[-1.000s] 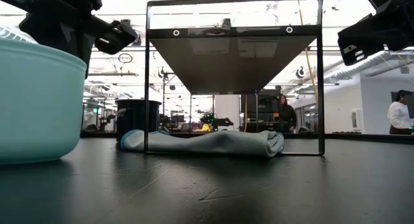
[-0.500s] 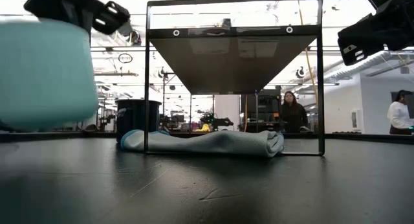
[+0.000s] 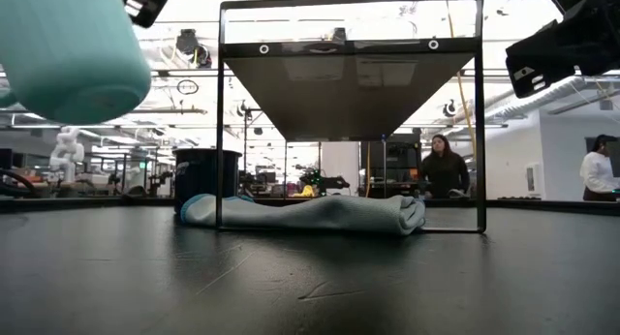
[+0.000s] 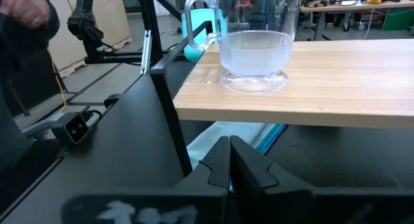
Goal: Stack small to large cups/mugs on shelf
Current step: Put the light blue mug on the shelf
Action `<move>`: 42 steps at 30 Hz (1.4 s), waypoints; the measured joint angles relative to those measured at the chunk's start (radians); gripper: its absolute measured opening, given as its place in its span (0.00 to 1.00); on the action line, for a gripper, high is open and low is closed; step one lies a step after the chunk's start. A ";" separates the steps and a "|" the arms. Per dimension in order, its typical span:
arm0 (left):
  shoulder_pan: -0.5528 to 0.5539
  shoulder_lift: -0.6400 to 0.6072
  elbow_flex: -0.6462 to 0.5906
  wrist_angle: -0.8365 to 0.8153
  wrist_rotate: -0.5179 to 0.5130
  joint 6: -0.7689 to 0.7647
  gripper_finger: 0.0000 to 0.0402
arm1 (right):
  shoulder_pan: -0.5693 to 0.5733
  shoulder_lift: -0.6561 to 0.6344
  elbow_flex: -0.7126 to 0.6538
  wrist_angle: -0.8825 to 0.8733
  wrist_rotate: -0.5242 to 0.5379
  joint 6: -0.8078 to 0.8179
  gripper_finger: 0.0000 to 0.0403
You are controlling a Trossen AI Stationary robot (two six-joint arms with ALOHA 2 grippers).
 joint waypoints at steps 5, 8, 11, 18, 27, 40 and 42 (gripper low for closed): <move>0.016 -0.123 -0.094 0.021 -0.007 -0.043 0.00 | 0.000 0.000 0.000 0.003 0.000 0.002 0.00; 0.031 -0.199 -0.138 0.031 -0.017 -0.068 0.00 | 0.000 0.000 0.000 0.003 0.000 0.008 0.00; 0.037 -0.266 -0.162 0.034 -0.055 -0.090 0.00 | 0.000 0.000 0.000 0.003 0.000 0.008 0.00; 0.037 -0.346 -0.191 0.165 -0.232 -0.139 0.00 | 0.000 0.000 0.000 0.002 0.000 0.007 0.00; 0.037 -0.345 -0.191 0.331 -0.323 -0.177 0.00 | 0.000 0.000 0.000 -0.011 0.000 0.004 0.00; 0.154 -0.313 -0.173 0.450 -0.365 -0.250 0.00 | 0.000 0.000 0.000 -0.014 0.000 0.006 0.00; 0.185 -0.313 -0.163 0.454 -0.350 -0.237 0.00 | 0.000 0.000 0.000 -0.014 0.000 0.006 0.00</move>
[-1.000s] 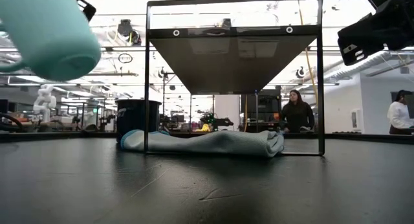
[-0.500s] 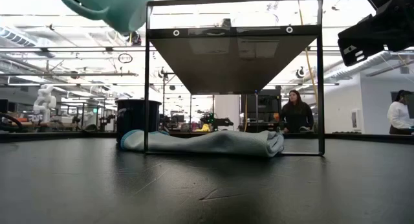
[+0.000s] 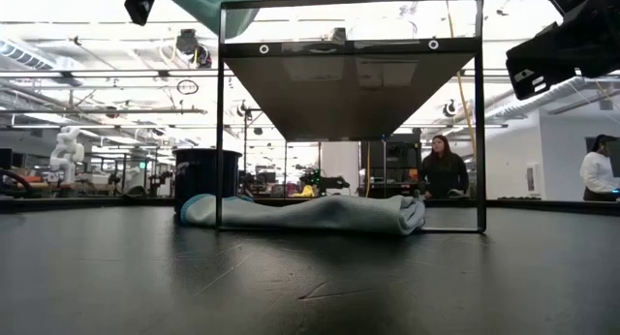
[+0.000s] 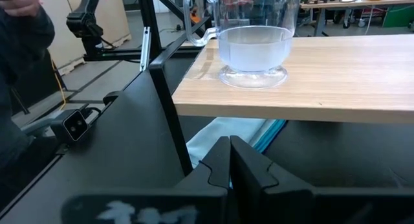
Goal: Stack small to large cups/mugs on shelf
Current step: Put the light blue mug on the shelf
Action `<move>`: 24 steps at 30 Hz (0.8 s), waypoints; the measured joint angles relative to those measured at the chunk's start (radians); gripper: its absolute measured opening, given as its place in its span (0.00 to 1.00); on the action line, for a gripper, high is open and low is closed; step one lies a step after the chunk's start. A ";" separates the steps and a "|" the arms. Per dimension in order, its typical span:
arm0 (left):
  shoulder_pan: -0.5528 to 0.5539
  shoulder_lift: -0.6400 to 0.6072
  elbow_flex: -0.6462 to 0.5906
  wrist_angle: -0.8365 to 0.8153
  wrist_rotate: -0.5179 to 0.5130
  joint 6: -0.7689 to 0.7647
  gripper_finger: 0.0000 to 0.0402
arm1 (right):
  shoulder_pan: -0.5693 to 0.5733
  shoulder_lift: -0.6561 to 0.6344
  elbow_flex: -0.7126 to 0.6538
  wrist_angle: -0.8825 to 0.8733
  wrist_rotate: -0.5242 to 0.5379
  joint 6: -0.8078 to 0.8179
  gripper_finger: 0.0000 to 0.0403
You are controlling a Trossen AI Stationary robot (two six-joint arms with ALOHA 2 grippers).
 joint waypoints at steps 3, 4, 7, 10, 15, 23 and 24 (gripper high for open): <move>0.048 -0.001 0.006 -0.001 0.062 0.019 0.00 | 0.000 0.000 0.000 -0.001 0.000 0.000 0.00; 0.065 0.000 0.010 -0.004 0.084 0.019 0.00 | 0.000 0.000 0.000 -0.001 0.000 0.000 0.00; 0.115 0.014 0.031 0.005 0.145 0.020 0.00 | 0.000 0.000 0.000 -0.001 0.000 0.000 0.00; 0.164 0.038 0.059 0.002 0.195 0.016 0.00 | 0.000 0.000 0.000 -0.001 0.000 -0.001 0.00; 0.227 0.130 0.142 -0.004 0.282 0.019 0.00 | 0.000 0.000 0.000 -0.002 0.000 -0.003 0.00; 0.303 0.313 0.370 -0.156 0.314 0.037 0.00 | 0.000 0.000 0.000 0.002 0.000 0.013 0.00; 0.311 0.337 0.409 -0.191 0.314 0.037 0.00 | 0.000 0.000 0.000 0.002 0.000 0.014 0.00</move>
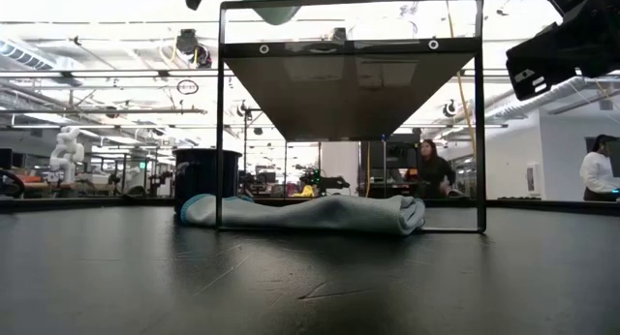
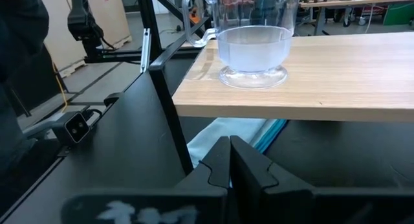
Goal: Stack small to large cups/mugs on shelf
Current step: Put the light blue mug on the shelf
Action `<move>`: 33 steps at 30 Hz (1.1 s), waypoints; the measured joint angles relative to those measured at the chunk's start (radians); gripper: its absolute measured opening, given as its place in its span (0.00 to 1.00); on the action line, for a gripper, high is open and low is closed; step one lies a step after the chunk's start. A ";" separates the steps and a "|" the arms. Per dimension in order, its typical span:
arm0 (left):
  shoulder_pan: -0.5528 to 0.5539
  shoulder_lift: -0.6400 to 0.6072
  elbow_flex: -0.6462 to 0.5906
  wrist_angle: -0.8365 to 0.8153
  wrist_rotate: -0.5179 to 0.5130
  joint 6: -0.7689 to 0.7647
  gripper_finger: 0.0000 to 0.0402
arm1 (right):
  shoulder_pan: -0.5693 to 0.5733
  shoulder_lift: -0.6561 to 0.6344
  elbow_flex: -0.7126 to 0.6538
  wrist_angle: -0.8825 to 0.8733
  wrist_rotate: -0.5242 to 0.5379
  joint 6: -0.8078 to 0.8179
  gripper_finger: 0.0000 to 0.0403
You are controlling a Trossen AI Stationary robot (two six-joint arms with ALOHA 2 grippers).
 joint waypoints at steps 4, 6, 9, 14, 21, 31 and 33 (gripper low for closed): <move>0.026 0.111 0.171 -0.161 0.000 0.000 0.00 | 0.000 0.000 0.000 -0.004 0.000 0.004 0.00; 0.035 0.166 0.252 -0.241 0.000 0.005 0.00 | 0.000 0.000 0.000 -0.004 0.000 0.004 0.00; 0.047 0.247 0.361 -0.347 0.000 0.013 0.00 | 0.000 0.000 0.000 -0.005 0.000 0.003 0.00; 0.064 0.373 0.495 -0.489 0.054 0.030 0.00 | 0.000 0.000 0.000 -0.012 0.000 0.002 0.00; 0.098 0.515 0.622 -0.618 0.111 0.030 0.00 | 0.000 0.000 0.000 -0.024 0.000 0.004 0.00; 0.131 0.658 0.768 -0.763 0.149 0.028 0.00 | 0.000 0.000 0.000 -0.037 0.000 0.002 0.00; 0.138 0.681 0.789 -0.779 0.154 0.028 0.00 | 0.000 0.000 0.000 -0.039 0.000 0.002 0.00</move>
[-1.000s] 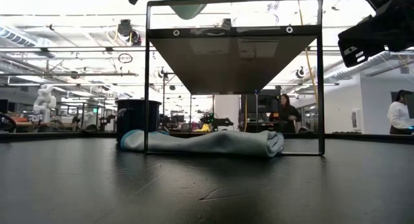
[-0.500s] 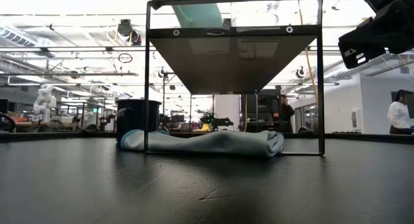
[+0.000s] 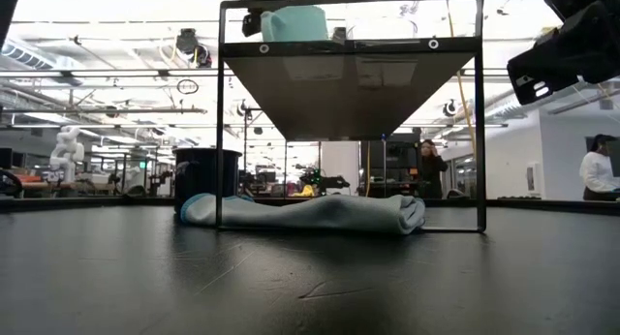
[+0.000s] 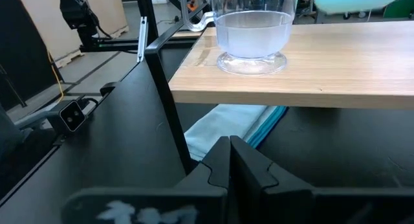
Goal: Stack small to large cups/mugs on shelf
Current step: Put the light blue mug on the shelf
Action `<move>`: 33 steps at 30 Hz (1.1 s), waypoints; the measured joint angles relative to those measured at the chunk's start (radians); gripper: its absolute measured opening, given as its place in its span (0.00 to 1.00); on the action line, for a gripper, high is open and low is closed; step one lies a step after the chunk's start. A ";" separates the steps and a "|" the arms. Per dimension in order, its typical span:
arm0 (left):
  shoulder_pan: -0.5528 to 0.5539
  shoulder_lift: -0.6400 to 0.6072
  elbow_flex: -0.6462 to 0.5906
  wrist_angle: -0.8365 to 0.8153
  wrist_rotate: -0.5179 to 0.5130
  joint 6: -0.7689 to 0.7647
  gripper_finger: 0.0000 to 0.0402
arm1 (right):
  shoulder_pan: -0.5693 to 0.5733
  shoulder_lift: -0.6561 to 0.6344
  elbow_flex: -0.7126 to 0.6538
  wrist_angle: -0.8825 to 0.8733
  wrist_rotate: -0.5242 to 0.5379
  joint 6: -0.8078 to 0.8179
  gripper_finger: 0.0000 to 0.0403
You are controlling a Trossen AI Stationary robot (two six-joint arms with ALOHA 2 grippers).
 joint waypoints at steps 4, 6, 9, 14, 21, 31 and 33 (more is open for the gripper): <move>0.016 0.050 0.050 -0.080 0.004 -0.001 0.00 | 0.000 0.000 0.000 0.001 0.000 0.000 0.00; 0.022 0.070 0.070 -0.111 0.003 -0.002 0.00 | 0.000 0.000 0.000 0.001 0.000 -0.001 0.00; 0.026 0.085 0.083 -0.125 0.004 -0.003 0.00 | 0.000 0.000 0.000 0.001 0.000 -0.005 0.00; 0.026 0.085 0.084 -0.115 0.004 -0.003 0.00 | 0.000 0.000 0.000 0.001 0.000 -0.017 0.00; 0.036 0.085 0.084 -0.116 0.019 -0.006 0.00 | 0.000 0.000 0.000 0.001 0.000 -0.019 0.00; 0.040 0.085 0.079 -0.119 0.048 0.001 0.00 | 0.000 0.000 0.000 0.001 0.000 -0.027 0.00; 0.040 0.085 0.074 -0.120 0.047 0.003 0.00 | 0.000 0.000 0.000 0.001 0.000 -0.027 0.00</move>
